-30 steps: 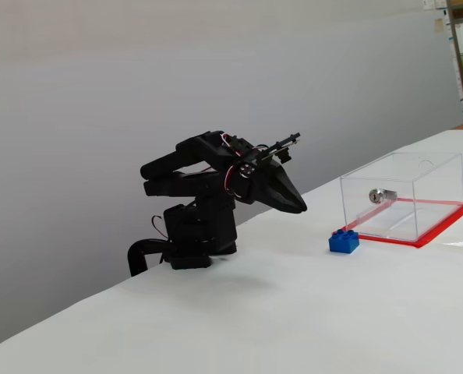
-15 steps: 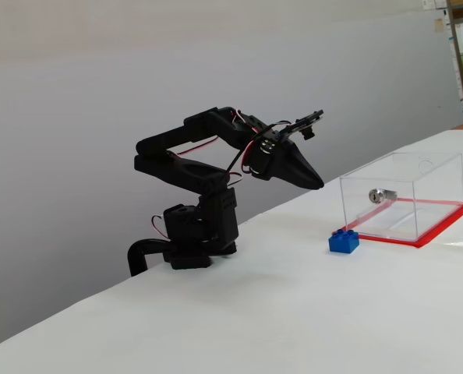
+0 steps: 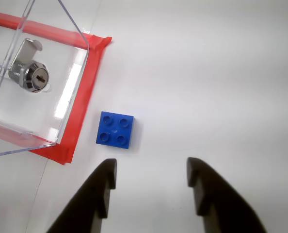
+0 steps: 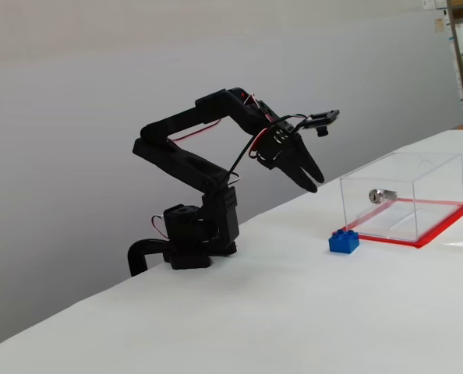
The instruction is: Pick the blue lego brick and place it into the transparent box
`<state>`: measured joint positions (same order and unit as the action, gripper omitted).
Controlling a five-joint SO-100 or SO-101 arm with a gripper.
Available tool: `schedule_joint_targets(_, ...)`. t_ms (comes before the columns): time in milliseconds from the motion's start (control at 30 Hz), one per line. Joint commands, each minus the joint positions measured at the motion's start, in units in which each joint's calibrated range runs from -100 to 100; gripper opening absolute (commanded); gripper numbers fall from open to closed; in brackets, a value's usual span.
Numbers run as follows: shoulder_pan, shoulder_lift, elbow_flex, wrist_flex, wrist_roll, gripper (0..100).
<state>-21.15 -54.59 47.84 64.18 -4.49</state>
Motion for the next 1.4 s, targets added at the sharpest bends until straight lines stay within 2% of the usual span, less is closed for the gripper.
schedule_joint_targets(0,-0.25,2.61,-7.06,2.75,-2.76,23)
schedule_joint_targets(367,-0.92,8.38,-7.24,2.57,-11.16,24)
schedule_joint_targets(500,-3.58,12.12,-7.24,1.18,-12.78,35)
schedule_joint_targets(767,-7.27,18.74,-7.96,-1.08,-13.46,37)
schedule_joint_targets(1367,-7.72,30.11,-13.75,-3.52,-12.99,37)
